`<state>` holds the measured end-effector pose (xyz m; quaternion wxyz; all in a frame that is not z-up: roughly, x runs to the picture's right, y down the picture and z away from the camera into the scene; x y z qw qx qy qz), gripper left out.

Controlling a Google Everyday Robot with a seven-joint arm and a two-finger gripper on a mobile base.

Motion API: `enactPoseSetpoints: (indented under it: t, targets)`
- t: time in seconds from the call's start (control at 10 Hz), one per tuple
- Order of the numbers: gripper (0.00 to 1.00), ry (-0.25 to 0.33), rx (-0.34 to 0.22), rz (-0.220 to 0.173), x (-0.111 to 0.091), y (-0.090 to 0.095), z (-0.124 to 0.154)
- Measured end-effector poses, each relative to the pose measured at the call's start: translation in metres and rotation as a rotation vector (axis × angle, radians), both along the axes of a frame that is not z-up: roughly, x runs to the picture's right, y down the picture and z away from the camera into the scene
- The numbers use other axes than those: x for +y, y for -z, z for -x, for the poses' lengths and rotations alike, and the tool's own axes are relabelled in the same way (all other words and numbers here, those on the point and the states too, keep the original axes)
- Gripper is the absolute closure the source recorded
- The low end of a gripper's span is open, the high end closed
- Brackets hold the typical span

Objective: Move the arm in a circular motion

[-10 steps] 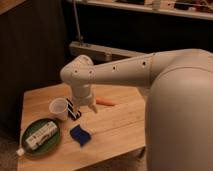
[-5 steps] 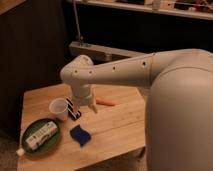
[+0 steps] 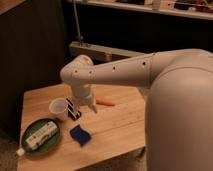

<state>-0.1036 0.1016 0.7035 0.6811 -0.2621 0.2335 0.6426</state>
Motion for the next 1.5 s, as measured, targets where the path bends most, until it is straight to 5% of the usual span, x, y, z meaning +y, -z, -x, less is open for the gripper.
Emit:
enactPoseSetpoints:
  t: [0.4,0.8,1.1,1.5]
  targets:
    - [0.35,0.004,-0.003,-0.005,-0.002,0.0,0.001]
    - [0.35,-0.011,-0.041,-0.078,-0.061,-0.023,-0.026]
    - [0.35,-0.068,0.008,-0.141,-0.121,-0.045,-0.087]
    - [0.35,-0.164,0.139,-0.172,-0.148,-0.048,-0.199]
